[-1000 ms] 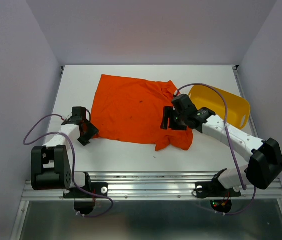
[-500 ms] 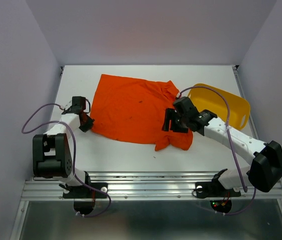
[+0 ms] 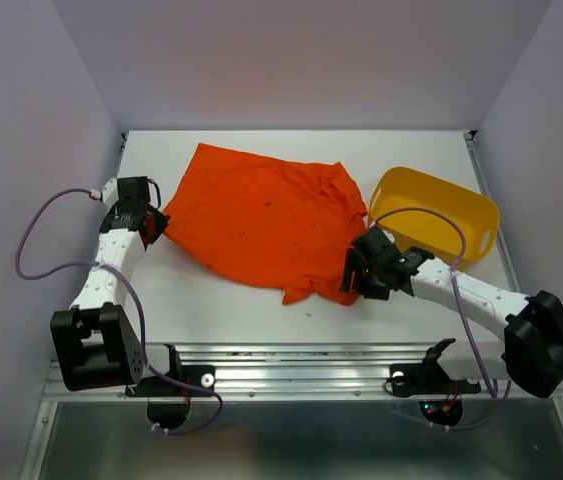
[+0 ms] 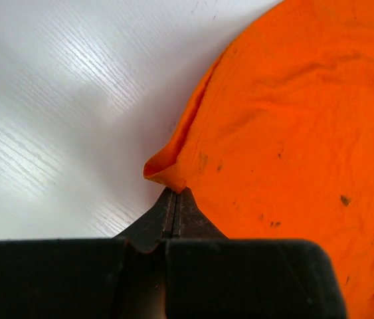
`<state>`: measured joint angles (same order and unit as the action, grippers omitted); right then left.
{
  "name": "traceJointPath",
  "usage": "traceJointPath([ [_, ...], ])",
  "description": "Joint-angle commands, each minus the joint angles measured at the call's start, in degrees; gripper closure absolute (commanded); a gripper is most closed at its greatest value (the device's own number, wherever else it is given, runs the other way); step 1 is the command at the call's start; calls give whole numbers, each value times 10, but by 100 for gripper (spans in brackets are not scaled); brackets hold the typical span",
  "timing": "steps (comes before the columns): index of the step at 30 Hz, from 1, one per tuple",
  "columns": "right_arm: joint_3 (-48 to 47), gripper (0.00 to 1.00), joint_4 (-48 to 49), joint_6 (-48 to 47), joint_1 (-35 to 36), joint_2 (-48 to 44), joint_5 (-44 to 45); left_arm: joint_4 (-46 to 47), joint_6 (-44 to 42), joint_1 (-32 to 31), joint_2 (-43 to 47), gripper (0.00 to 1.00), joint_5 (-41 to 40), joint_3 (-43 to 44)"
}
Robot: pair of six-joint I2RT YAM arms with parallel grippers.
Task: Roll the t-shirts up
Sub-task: Flatten out the T-shirt at the center of the board.
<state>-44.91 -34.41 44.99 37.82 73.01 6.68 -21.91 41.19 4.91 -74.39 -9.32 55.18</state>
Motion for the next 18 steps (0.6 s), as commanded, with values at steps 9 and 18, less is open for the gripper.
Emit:
traceJointPath([
  [9, 37, 39, 85, 77, 62, 47, 58, -6, -23, 0, 1, 100, 5, 6],
  [18, -185, 99, 84, -66, 48, 169, 189, -24, -39, 13, 14, 100, 1, 38],
])
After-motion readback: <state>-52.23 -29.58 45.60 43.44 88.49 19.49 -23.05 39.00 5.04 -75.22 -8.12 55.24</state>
